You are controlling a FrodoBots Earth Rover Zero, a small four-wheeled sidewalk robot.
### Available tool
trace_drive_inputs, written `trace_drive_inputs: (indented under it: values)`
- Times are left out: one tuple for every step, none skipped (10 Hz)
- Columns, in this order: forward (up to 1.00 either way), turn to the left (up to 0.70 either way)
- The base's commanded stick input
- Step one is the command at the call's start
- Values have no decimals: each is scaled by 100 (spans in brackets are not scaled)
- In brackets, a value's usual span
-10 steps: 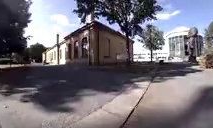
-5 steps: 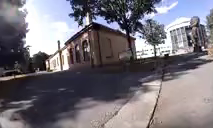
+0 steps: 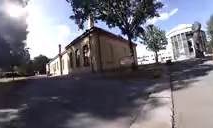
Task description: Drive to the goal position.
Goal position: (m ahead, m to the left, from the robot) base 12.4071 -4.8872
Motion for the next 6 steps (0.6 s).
trace_drive_inputs:
  values:
    - [70, 35]
    - [70, 35]
    - [70, 35]
    - [70, 35]
    - [70, 27]
    - [70, 9]
